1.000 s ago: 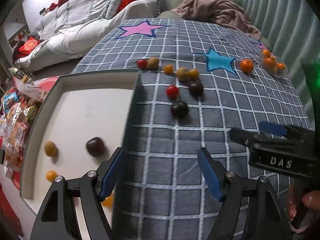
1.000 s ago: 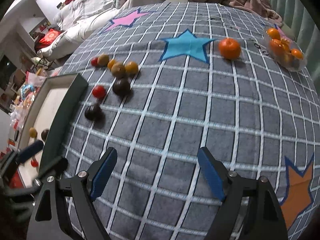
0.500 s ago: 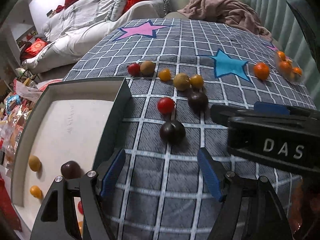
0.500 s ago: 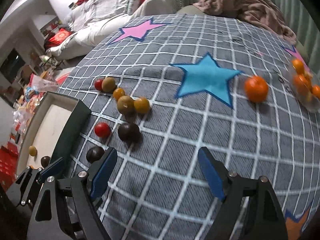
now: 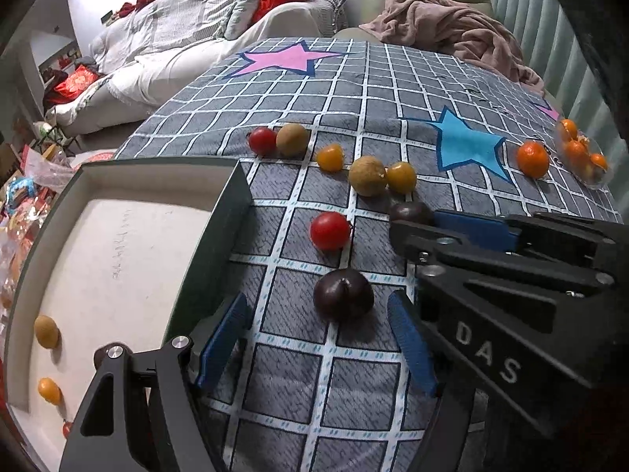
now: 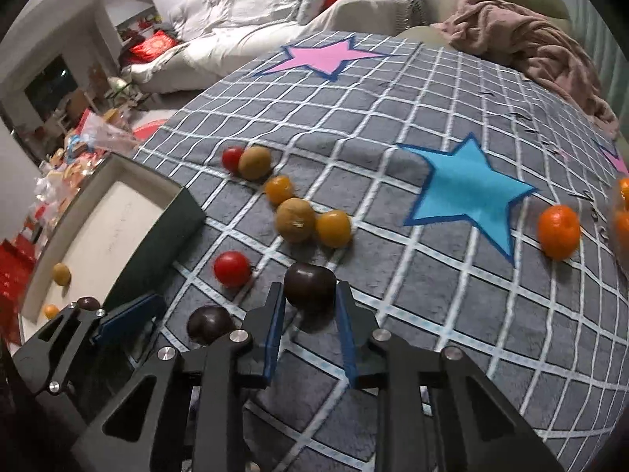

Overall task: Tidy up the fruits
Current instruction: 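Grasp another dark plum on the cloth with the right gripper, then grasp a dark plum with the left gripper while the right carries its plum to the tray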

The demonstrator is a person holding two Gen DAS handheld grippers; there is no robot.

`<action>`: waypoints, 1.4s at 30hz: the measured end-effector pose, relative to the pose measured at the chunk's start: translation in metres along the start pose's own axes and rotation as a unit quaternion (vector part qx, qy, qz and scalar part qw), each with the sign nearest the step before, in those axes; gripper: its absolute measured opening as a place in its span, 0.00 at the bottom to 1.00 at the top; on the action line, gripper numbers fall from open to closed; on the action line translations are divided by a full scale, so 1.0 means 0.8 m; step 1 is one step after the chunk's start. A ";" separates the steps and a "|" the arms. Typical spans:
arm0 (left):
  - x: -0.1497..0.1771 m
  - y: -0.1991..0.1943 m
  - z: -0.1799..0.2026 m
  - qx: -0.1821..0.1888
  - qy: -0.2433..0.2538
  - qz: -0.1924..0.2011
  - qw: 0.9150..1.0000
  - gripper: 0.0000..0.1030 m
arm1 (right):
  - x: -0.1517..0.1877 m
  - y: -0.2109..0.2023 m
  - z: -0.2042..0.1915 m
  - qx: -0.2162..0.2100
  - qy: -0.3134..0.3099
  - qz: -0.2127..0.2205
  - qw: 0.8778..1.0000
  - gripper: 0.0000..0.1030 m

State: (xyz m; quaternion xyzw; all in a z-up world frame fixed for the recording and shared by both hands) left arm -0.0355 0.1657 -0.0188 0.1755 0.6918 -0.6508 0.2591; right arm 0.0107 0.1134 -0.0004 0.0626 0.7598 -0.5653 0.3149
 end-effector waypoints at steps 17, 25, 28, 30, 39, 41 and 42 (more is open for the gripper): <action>0.021 -0.023 0.005 0.034 0.002 -0.003 0.999 0.29 | 0.063 -0.046 0.040 -0.013 0.076 0.006 0.997 0.27; 0.055 -0.047 0.005 0.034 0.018 -0.009 0.999 0.29 | 0.097 -0.070 0.040 -0.013 0.097 0.007 0.995 0.27; 0.064 -0.055 0.005 0.039 0.019 -0.012 0.999 0.29 | 0.108 -0.078 0.038 -0.012 0.103 0.005 0.995 0.27; 0.068 -0.058 0.003 0.043 0.018 -0.014 0.999 0.29 | 0.114 -0.084 0.037 -0.012 0.108 0.005 0.994 0.27; 0.084 -0.074 -0.005 0.062 0.010 -0.021 0.998 0.29 | 0.121 -0.108 0.030 -0.005 0.106 0.012 0.994 0.27; 0.085 -0.080 -0.008 0.067 0.006 -0.019 0.998 0.29 | 0.120 -0.113 0.026 -0.003 0.103 0.014 0.995 0.27; 0.085 -0.082 -0.009 0.068 0.005 -0.017 0.997 0.29 | 0.119 -0.114 0.024 -0.003 0.102 0.014 0.995 0.27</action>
Point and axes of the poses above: each gripper's, at about its wrist camera, not at the fingertips, and y roughly the way its jaws point, z to its right, x to its underside, the point moved 3 cm from there along y, roughly the way its jaws point, and after that the axes turned 3 degrees about z, right-handed, at the moved point
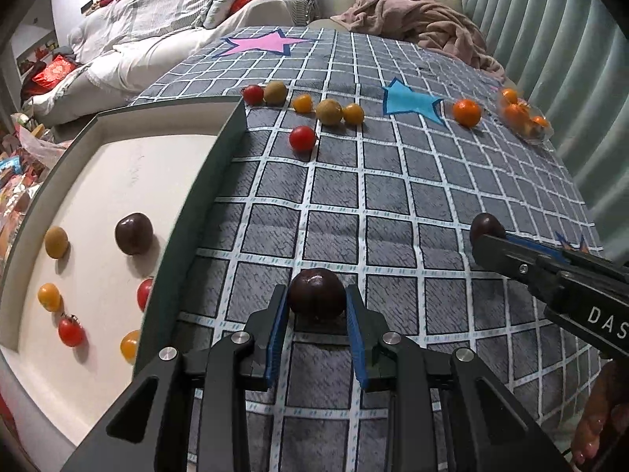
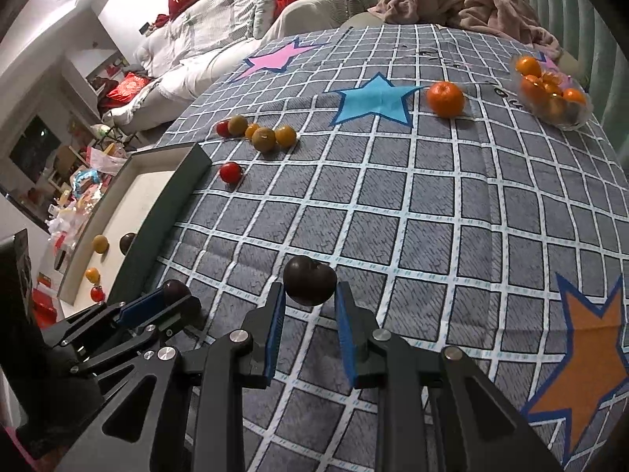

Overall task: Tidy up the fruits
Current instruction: 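Grasp a dark plum with the left gripper while the right carries its plum to the tray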

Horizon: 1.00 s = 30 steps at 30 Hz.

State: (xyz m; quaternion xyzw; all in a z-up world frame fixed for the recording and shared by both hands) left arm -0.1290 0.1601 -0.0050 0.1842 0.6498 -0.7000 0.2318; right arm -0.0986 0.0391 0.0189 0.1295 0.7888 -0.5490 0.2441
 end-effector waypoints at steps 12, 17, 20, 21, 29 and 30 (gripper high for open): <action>-0.007 -0.039 -0.023 0.016 -0.016 0.030 0.999 0.29 | -0.009 -0.014 -0.055 -0.001 -0.042 0.008 0.999 0.27; -0.006 -0.049 -0.047 0.013 -0.030 0.037 0.999 0.29 | -0.012 -0.013 -0.085 -0.005 -0.064 0.007 0.998 0.27; -0.008 -0.056 -0.064 0.009 -0.037 0.045 0.998 0.29 | -0.016 -0.012 -0.104 -0.010 -0.076 0.006 0.997 0.27; -0.009 -0.059 -0.072 0.006 -0.039 0.048 0.998 0.29 | -0.018 -0.011 -0.111 -0.012 -0.080 0.005 0.997 0.27; -0.019 -0.071 -0.147 -0.027 -0.063 0.061 0.996 0.29 | -0.034 0.003 -0.166 -0.031 -0.113 -0.002 0.993 0.27; -0.022 -0.071 -0.158 -0.032 -0.067 0.061 0.995 0.29 | -0.038 0.007 -0.174 -0.034 -0.119 -0.004 0.992 0.27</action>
Point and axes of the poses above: each gripper's, at about its wrist camera, not at the fingertips, and y roughly the way its jaws point, z to its right, x to its underside, the point moved 3 cm from there along y, roughly the way its jaws point, and after that the axes turned 3 degrees about z, right-handed, at the moved point
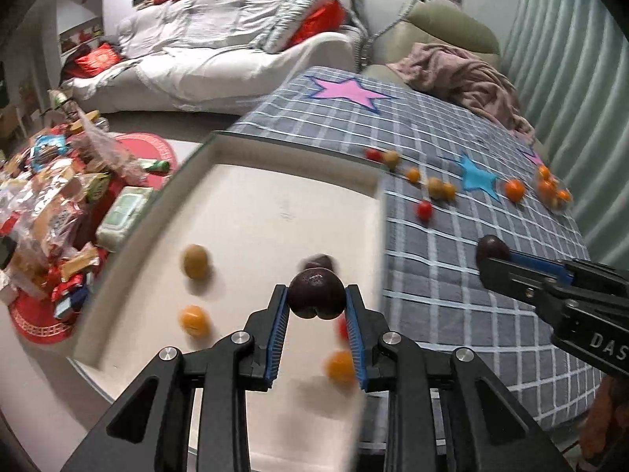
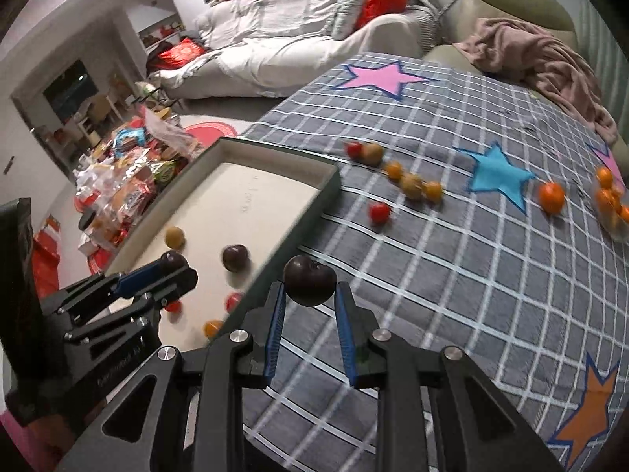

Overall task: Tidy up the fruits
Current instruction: 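Grasp a dark plum with the left gripper while the right carries its plum to the tray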

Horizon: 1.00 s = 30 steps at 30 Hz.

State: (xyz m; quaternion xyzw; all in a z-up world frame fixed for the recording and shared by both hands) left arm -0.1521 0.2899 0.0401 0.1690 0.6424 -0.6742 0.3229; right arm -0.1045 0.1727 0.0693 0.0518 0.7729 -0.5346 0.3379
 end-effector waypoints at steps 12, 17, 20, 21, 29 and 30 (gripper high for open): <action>-0.069 0.046 -0.058 -0.043 -0.001 -0.009 0.999 0.29 | -0.069 0.055 -0.051 -0.014 -0.046 -0.015 0.999 0.27; -0.073 0.082 -0.056 -0.054 0.011 -0.035 0.998 0.29 | -0.073 0.098 -0.051 -0.018 -0.042 -0.039 0.998 0.27; -0.073 0.101 -0.056 -0.061 0.015 -0.049 0.997 0.29 | -0.072 0.120 -0.049 -0.018 -0.042 -0.051 0.998 0.27; -0.073 0.105 -0.056 -0.061 0.015 -0.053 0.997 0.29 | -0.071 0.125 -0.048 -0.018 -0.044 -0.053 0.997 0.27; -0.069 0.130 -0.058 -0.077 0.021 -0.071 0.994 0.30 | -0.065 0.154 -0.046 -0.016 -0.064 -0.070 0.995 0.27; -0.069 0.130 -0.058 -0.078 0.023 -0.070 0.994 0.30 | -0.064 0.154 -0.046 -0.016 -0.065 -0.070 0.995 0.27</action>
Point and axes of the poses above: each gripper's, at about its wrist camera, not at the fingertips, and y roughly the way its jaws point, z to its right, x to its underside, the point moved 3 cm from there along y, roughly the way its jaws point, and after that the axes turned 3 degrees about z, right-handed, at the moved point
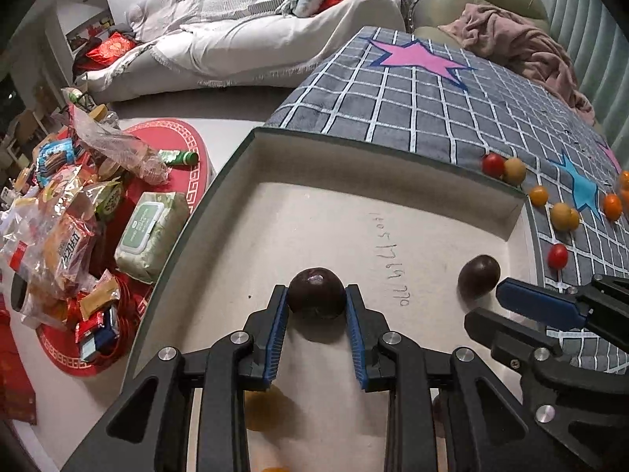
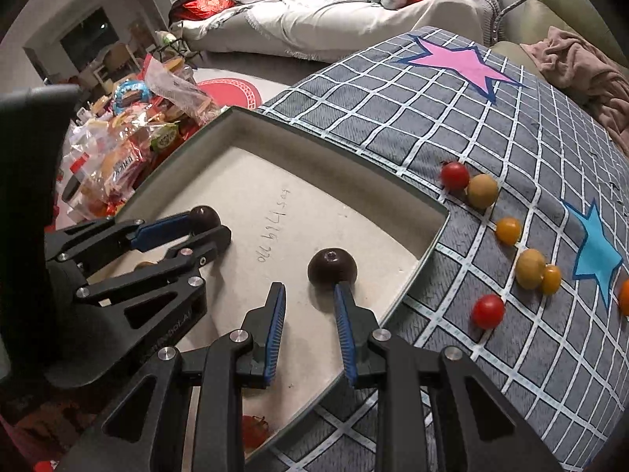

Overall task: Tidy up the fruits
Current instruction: 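Grasp a dark plum with the left gripper while the right carries its plum to the tray, then open both grippers over the white tray to release the plums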

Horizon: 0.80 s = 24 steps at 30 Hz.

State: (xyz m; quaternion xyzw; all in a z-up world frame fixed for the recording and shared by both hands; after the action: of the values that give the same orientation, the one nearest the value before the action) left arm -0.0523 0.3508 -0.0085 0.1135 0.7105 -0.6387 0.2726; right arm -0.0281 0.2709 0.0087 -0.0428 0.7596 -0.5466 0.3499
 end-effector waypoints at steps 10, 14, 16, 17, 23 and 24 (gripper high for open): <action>-0.001 -0.009 -0.013 -0.026 -0.014 0.021 0.999 0.79 | -0.002 -0.040 0.013 -0.013 0.026 0.041 0.999 0.75; 0.003 -0.016 -0.004 -0.023 -0.005 0.023 0.999 0.79 | 0.000 -0.062 0.036 0.008 0.041 0.061 0.997 0.77; 0.003 -0.021 0.002 -0.016 -0.003 0.026 1.000 0.79 | 0.004 -0.070 0.059 0.031 0.054 0.067 0.996 0.77; 0.003 -0.026 0.007 -0.012 -0.001 0.029 1.000 0.79 | 0.006 -0.072 0.071 0.042 0.063 0.068 0.995 0.77; -0.001 -0.051 0.038 0.009 0.012 0.046 0.999 0.79 | 0.017 -0.066 0.163 0.101 0.149 0.061 0.982 0.77; -0.001 -0.054 0.043 0.011 0.015 0.048 0.999 0.79 | 0.017 -0.061 0.175 0.107 0.159 0.061 0.980 0.77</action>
State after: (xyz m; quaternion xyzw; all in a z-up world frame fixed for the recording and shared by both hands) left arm -0.0652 0.3112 0.0276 0.1601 0.7014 -0.6306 0.2909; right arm 0.0270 0.1333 0.0224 0.1283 0.7439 -0.6021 0.2600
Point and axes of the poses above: each gripper's, at about its wrist camera, not at the fingertips, and y roughly the way its jaws point, z to its right, x to its underside, the point moved 3 cm from there along y, roughly the way its jaws point, and after that the axes turned 3 degrees about z, right-handed, at the moved point
